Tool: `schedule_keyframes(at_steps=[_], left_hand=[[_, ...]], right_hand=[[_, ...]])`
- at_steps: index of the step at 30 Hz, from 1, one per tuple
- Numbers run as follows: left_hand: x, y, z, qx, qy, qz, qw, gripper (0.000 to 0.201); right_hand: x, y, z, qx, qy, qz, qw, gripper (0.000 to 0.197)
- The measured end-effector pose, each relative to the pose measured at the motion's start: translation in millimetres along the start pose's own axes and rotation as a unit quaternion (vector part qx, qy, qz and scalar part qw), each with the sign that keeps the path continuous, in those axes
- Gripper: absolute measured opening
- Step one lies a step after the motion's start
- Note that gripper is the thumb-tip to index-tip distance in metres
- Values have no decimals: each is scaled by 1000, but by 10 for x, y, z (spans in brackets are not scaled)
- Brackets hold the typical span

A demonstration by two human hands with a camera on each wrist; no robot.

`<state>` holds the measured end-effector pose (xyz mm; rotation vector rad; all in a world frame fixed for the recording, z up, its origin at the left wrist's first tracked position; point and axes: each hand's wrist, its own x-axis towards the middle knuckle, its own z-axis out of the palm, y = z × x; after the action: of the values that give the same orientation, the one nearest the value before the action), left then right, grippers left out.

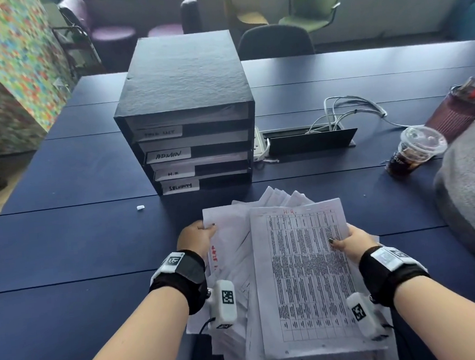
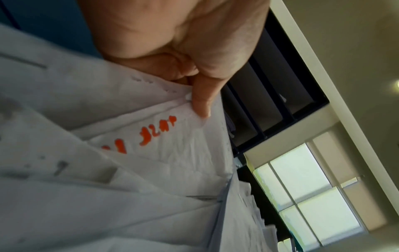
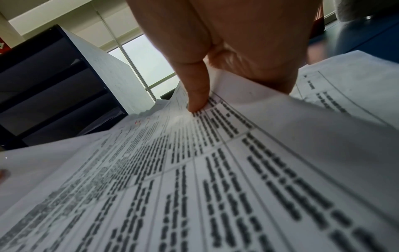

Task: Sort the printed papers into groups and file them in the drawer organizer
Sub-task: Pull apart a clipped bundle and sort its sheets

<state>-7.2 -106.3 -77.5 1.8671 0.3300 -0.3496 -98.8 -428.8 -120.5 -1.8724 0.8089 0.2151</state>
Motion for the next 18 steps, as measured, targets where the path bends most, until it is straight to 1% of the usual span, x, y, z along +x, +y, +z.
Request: schedule_keyframes(at_steps=[2,5,7,8,10,12,13,16,18], left_hand=[[-7,17,-18,-19,2,5,1000,7],[-28,64,-63,-19,8,18,1000,9],[-13,105,-139,-21,36,34,999,12],[2,129,-195,-10,58,46,997,12],[34,192,-315,52,96,70,991,15],[41,290,-425,119,106,101,982,20],[39,348,-475,129,108,120,978,20],[-57,590,-590,82,143,183,969,17],[-120,768,-652,26,159,242,957,10]], right_hand=[[55,52,3,-7,0,1,1000,30],[119,120,-7,-23,-4,4,1000,26],[136,132,-14,-28,-3,9,1000,22],[151,149,-10,-29,-1,13,1000,21],[157,161,-11,-37,4,13,999,21],[163,174,-9,-42,5,4,999,21],[132,150,-6,-47,7,4,999,21],[130,156,-5,-38,13,7,999,23],[146,186,-3,-33,13,6,999,20]])
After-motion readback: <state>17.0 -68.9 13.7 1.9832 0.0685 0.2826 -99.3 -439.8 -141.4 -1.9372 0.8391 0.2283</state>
